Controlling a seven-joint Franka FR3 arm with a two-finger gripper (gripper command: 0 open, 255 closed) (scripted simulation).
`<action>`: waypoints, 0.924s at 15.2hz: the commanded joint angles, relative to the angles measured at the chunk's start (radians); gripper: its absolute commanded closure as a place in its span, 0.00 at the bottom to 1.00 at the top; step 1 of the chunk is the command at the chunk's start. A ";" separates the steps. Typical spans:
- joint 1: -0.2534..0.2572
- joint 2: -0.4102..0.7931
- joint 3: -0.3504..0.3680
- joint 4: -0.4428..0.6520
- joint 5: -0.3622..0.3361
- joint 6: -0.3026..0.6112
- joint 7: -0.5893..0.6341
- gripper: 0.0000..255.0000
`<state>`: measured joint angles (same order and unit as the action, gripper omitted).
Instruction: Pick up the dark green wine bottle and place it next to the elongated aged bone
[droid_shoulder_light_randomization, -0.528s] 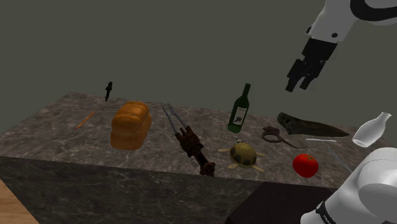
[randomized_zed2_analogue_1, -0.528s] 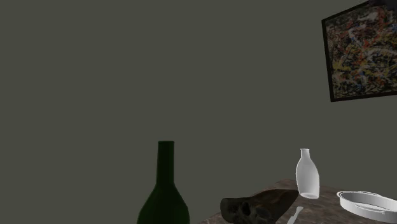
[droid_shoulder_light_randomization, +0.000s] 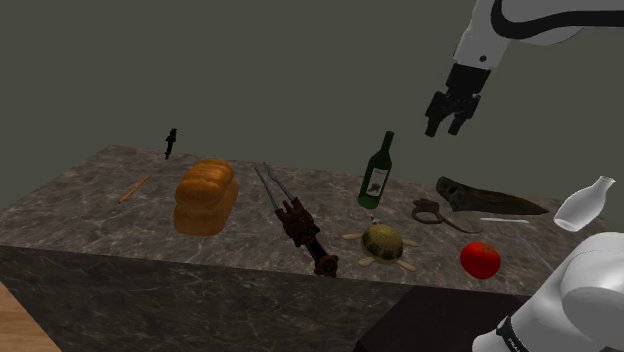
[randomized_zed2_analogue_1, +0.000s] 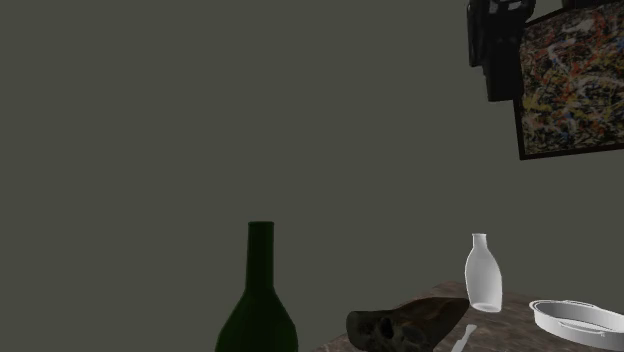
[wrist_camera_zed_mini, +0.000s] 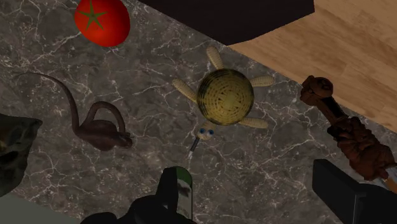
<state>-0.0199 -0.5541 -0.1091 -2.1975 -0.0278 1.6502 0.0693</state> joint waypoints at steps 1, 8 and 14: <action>-0.004 0.082 -0.018 0.045 0.002 0.027 -0.008 0.00; -0.022 0.364 -0.079 0.248 0.032 0.069 -0.050 0.00; -0.051 0.618 -0.122 0.474 0.085 0.057 -0.091 0.00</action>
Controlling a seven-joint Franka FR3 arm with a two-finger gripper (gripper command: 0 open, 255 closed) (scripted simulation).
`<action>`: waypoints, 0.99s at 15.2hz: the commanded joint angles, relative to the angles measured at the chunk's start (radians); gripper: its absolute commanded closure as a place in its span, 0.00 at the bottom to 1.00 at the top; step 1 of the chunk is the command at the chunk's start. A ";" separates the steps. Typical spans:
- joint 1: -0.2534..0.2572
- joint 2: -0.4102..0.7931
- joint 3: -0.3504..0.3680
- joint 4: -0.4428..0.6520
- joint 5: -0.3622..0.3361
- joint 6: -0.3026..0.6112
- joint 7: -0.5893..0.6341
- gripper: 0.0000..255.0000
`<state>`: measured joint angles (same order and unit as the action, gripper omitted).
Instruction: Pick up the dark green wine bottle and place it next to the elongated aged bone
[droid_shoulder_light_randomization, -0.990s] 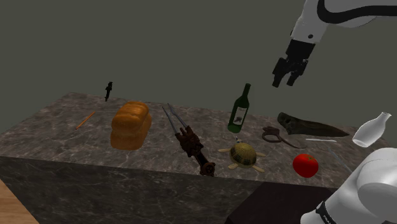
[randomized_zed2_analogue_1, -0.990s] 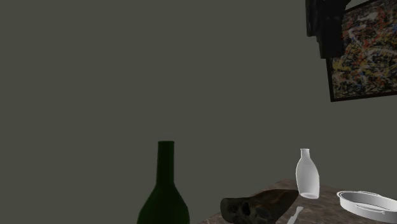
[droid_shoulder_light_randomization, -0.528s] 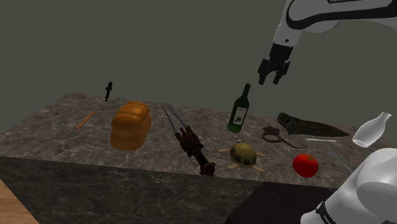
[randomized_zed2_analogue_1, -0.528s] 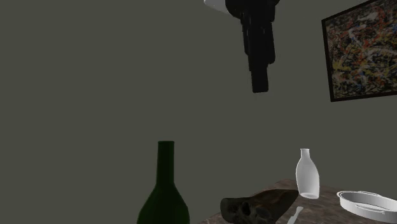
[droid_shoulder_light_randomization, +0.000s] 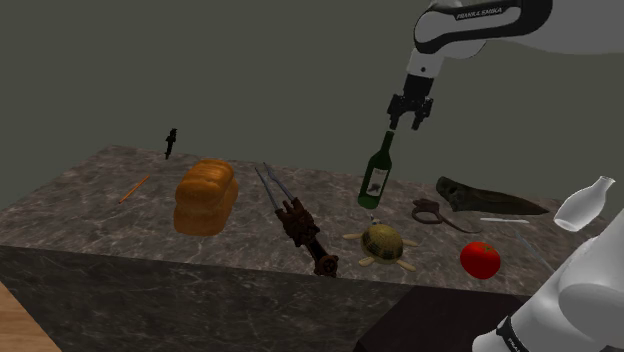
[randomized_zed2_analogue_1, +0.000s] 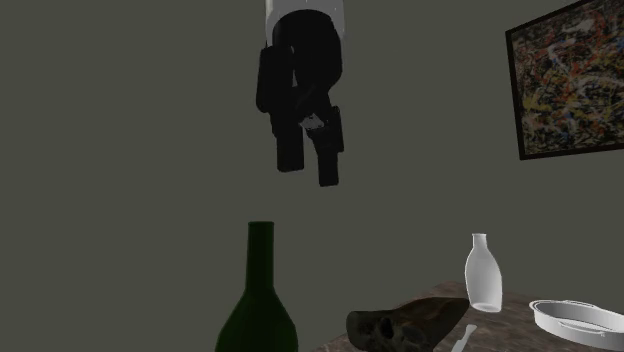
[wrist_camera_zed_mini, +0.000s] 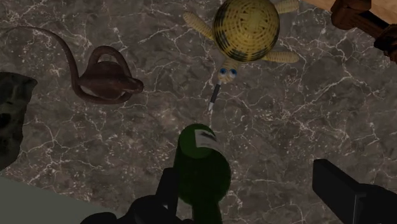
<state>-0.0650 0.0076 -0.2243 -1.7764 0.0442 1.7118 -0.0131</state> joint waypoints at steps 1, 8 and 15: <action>-0.013 0.100 -0.013 0.097 0.023 -0.011 -0.015 0.00; -0.052 0.289 -0.026 0.275 0.071 -0.030 -0.037 0.00; -0.047 0.283 -0.024 0.192 0.071 0.047 -0.039 0.00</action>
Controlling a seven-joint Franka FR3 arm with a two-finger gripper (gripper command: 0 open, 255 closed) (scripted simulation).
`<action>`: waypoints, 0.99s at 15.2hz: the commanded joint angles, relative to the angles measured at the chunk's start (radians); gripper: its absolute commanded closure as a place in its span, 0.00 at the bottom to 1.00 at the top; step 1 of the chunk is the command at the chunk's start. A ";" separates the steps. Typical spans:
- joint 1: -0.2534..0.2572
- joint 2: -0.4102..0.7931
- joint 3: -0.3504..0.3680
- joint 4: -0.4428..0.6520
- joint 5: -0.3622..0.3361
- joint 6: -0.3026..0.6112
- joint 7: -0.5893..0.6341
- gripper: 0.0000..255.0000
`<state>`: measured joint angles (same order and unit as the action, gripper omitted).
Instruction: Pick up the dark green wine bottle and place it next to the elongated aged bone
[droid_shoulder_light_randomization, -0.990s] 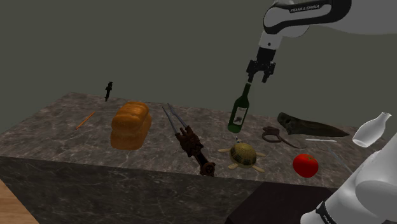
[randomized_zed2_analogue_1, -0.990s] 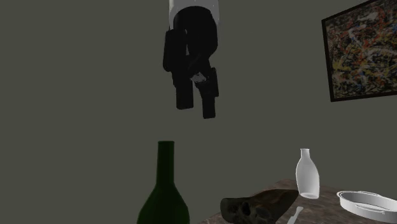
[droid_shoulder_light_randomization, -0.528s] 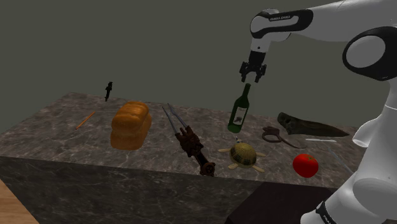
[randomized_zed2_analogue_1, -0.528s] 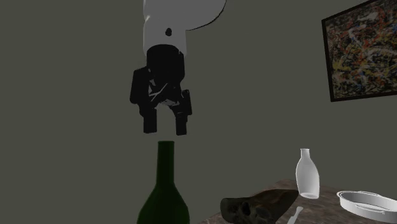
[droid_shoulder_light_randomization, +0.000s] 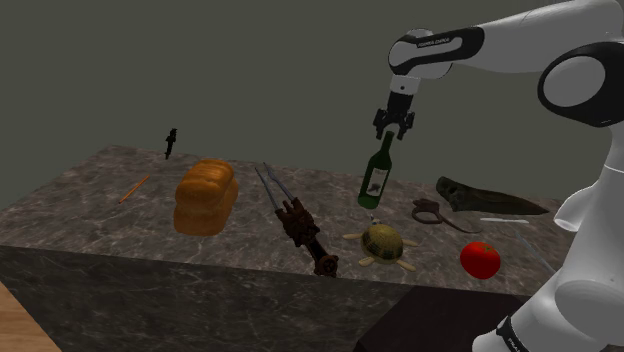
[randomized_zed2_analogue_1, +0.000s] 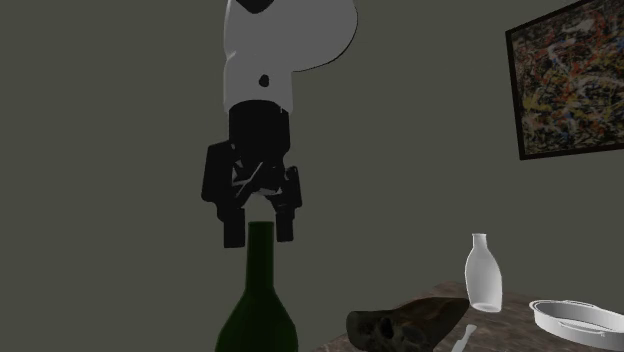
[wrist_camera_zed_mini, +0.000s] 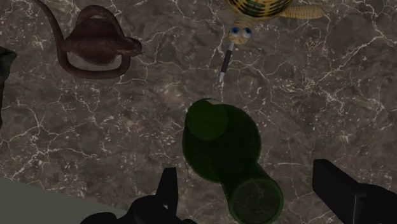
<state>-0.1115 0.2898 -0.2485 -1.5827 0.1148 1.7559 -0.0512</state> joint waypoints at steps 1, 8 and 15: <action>0.000 0.001 0.000 -0.002 0.000 0.003 -0.001 0.00; 0.000 0.001 0.000 -0.002 0.000 0.003 -0.001 1.00; 0.000 0.001 0.000 -0.002 0.000 0.003 0.000 1.00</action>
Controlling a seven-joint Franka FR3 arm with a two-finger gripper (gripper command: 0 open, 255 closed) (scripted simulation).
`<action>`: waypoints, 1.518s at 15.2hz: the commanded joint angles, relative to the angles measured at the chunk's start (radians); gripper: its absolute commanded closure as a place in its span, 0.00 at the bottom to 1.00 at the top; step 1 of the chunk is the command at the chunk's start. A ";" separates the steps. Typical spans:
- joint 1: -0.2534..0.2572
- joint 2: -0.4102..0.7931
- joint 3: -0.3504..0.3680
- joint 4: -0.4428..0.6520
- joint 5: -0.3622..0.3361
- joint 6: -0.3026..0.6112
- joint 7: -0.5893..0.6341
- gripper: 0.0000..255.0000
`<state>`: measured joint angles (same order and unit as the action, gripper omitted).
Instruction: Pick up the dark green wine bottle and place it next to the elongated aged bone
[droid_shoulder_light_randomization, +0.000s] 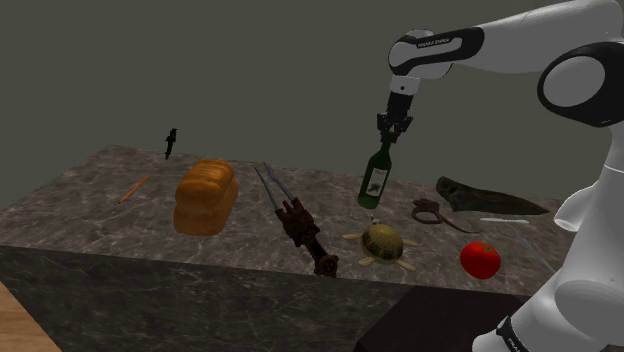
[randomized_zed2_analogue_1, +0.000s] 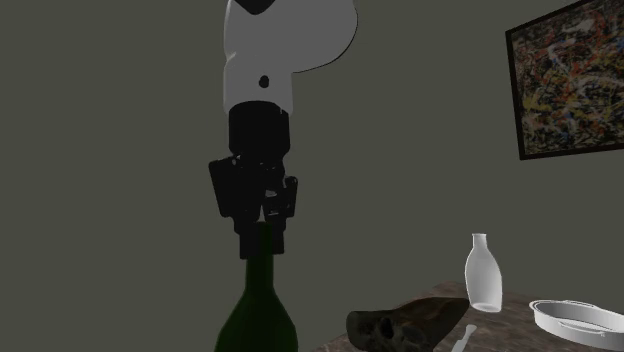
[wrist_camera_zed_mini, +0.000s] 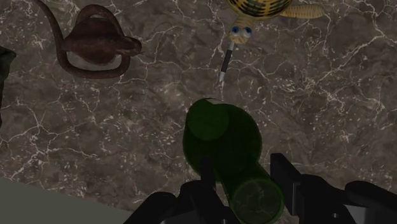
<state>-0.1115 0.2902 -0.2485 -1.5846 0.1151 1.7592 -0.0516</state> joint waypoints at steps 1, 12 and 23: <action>0.000 0.001 0.000 0.000 0.000 0.000 0.000 1.00; -0.006 -0.002 -0.003 0.145 -0.003 -0.146 0.008 1.00; -0.020 0.031 -0.005 0.342 0.005 -0.311 0.013 1.00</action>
<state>-0.1302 0.3180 -0.2534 -1.2608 0.1194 1.4630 -0.0392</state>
